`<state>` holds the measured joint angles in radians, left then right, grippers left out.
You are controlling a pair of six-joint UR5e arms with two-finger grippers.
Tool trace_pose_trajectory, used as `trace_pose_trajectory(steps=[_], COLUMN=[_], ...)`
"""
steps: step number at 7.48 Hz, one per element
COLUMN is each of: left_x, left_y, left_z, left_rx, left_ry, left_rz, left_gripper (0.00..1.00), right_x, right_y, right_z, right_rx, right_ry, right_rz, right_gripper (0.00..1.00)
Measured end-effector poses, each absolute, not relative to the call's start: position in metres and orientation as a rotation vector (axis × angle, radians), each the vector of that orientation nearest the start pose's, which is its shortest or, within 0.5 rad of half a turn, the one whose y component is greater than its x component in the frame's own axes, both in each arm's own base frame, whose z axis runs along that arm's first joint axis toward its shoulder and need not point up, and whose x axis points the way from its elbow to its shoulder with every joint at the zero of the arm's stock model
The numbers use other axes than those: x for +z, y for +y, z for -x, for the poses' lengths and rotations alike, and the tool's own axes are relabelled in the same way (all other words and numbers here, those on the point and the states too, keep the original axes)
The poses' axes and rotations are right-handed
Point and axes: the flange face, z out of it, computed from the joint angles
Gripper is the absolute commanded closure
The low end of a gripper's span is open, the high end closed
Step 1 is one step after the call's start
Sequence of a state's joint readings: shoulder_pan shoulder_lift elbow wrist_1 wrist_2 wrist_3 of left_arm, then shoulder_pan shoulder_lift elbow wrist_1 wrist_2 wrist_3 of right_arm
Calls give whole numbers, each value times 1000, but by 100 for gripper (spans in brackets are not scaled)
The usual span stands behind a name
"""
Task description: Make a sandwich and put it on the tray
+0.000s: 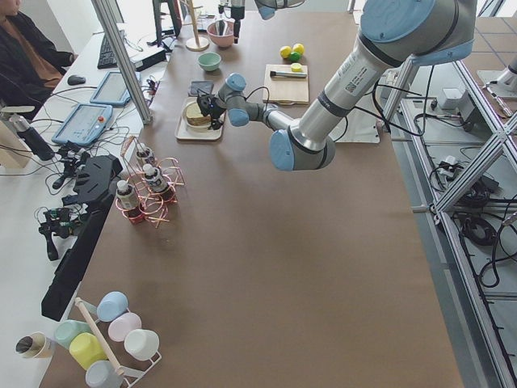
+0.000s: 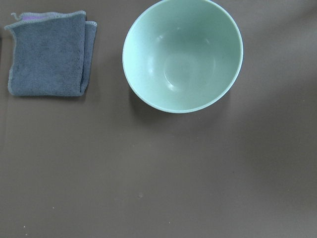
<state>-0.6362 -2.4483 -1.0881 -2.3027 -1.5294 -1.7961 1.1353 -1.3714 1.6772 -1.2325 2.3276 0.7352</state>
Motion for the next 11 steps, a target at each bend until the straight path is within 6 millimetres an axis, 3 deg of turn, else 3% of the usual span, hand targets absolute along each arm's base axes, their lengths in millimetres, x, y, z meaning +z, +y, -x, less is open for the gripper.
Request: trace_pose_trajectory(steps=[2, 4, 6, 8, 11], left_x=[251, 275, 288, 307, 318], left_y=[-615, -614, -625, -621, -630], left_z=[-533, -486, -437, -402, -333], left_rx=[-740, -644, -592, -474, -403], left_ry=[1112, 1094, 1084, 1062, 1074], left_rz=[-351, -432, -490, -542, -543], left_gripper=[2, 2, 2, 2, 2], right_x=[454, 450, 452, 457, 462], right_y=[-556, -563, -570, -572, -575], right_z=[182, 165, 149, 141, 137], right_rx=[36, 56, 83, 101, 119], right_ry=[-951, -952, -943, -934, -907], right_rz=[-119, -165, -204, -208, -218], right_gripper=[0, 0, 0, 0, 0])
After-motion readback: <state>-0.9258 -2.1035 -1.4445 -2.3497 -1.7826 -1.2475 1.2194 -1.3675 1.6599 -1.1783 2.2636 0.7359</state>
